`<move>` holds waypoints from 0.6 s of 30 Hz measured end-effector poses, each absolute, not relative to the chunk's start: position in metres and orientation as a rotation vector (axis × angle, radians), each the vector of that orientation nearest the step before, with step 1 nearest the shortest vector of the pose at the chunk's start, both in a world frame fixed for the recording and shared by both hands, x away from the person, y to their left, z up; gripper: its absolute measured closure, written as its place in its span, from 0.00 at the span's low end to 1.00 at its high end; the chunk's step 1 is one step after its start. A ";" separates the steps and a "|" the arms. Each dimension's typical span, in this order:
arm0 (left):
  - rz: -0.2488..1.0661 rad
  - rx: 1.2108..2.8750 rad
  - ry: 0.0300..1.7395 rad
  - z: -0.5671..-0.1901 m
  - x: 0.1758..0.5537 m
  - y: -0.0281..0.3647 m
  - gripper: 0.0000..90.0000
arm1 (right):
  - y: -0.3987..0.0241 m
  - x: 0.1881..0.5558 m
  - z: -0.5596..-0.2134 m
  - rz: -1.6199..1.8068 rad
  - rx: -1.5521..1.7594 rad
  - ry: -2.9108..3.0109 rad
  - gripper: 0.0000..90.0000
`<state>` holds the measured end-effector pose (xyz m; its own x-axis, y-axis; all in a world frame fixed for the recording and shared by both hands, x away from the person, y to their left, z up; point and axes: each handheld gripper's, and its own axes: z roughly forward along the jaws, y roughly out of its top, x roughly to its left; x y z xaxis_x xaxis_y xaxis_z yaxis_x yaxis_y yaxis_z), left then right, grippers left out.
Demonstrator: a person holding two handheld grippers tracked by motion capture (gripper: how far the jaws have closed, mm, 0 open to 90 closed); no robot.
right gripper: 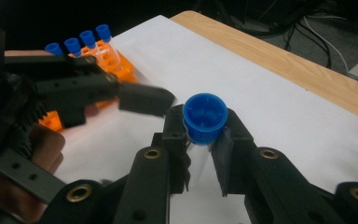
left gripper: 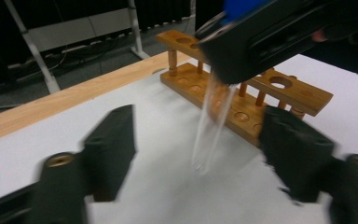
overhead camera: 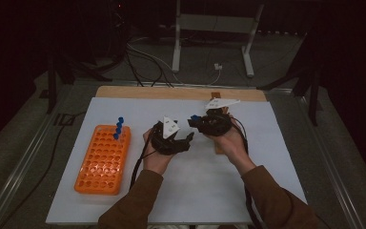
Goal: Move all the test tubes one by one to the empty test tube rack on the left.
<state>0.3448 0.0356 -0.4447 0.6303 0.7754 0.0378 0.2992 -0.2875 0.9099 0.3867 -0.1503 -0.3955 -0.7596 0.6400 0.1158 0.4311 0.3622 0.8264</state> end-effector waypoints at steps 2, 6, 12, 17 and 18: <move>0.615 1.877 0.853 -0.445 0.345 0.033 0.48 | -0.147 0.387 -0.396 1.348 0.953 2.406 0.85; 0.607 1.875 0.865 -0.446 0.347 0.032 0.65 | -0.143 0.386 -0.397 1.355 0.943 2.415 0.85; 0.597 1.861 0.854 -0.446 0.346 0.032 0.80 | -0.138 0.385 -0.398 1.349 0.926 2.436 0.85; 0.587 1.866 0.849 -0.447 0.346 0.032 0.86 | -0.137 0.385 -0.400 1.347 0.932 2.442 0.85; 0.585 1.867 0.846 -0.447 0.346 0.032 0.86 | -0.137 0.385 -0.400 1.348 0.935 2.443 0.85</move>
<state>0.3458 0.0317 -0.4471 0.6430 0.7652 0.0320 0.3001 -0.2902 0.9087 0.3851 -0.1366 -0.3999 -0.7805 0.6126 0.1244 0.4320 0.3847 0.8157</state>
